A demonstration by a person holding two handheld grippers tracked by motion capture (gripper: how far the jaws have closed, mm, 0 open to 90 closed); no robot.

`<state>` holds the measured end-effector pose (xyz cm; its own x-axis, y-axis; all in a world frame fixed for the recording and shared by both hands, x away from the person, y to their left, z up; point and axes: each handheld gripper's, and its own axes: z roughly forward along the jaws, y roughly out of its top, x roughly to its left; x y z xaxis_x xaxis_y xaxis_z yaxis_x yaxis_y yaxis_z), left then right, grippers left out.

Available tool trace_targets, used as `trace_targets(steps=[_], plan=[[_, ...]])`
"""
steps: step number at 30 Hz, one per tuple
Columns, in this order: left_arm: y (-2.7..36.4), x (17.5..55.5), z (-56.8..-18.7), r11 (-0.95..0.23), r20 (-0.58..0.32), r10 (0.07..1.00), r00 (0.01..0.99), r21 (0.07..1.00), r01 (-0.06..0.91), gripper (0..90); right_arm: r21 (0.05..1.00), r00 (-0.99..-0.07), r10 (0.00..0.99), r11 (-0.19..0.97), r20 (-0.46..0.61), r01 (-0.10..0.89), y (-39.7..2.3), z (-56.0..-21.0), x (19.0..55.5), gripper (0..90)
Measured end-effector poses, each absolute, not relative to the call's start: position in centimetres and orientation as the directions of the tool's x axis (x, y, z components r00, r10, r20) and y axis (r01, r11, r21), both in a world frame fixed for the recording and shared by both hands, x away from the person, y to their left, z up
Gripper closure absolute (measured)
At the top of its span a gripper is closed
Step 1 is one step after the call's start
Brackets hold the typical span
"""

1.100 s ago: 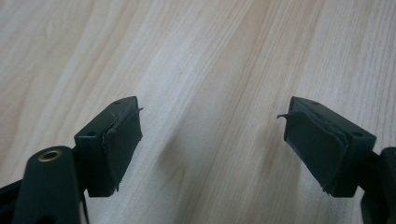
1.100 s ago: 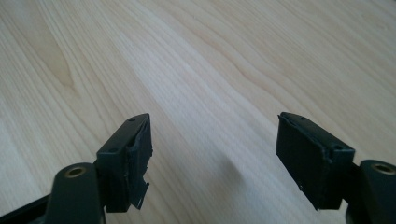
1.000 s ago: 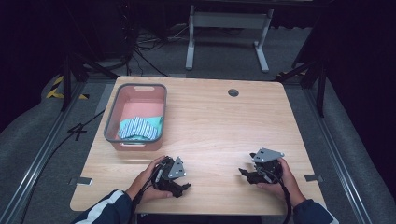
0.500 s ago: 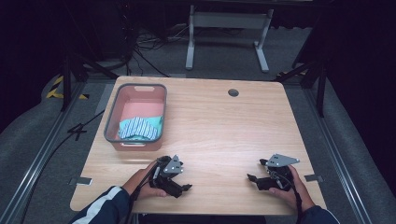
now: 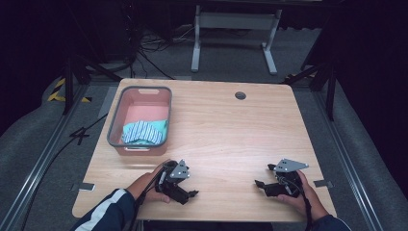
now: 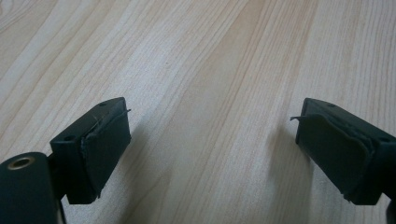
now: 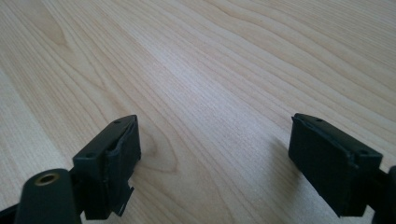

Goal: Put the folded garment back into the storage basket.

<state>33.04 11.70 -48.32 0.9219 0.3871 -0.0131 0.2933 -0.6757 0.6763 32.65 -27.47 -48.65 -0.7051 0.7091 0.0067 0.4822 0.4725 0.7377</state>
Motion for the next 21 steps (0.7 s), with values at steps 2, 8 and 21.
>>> trace_targets(steps=[2,8,21], plan=[[11.69,33.03,-48.32,-0.675,-0.013,0.388,0.921,0.676,0.294,9.8,0.738,-0.705,0.709,0.475,0.003,0.48,-27.54,-48.65,32.61,17.2],[11.63,32.98,-48.3,-0.677,-0.011,0.395,0.919,0.673,0.299,9.6,0.737,-0.703,0.711,0.473,0.005,0.482,-27.52,-48.65,32.61,17.0],[11.58,32.98,-48.29,-0.677,-0.01,0.397,0.918,0.672,0.3,9.2,0.737,-0.704,0.71,0.473,0.004,0.482,-27.56,-48.65,32.58,16.9]])
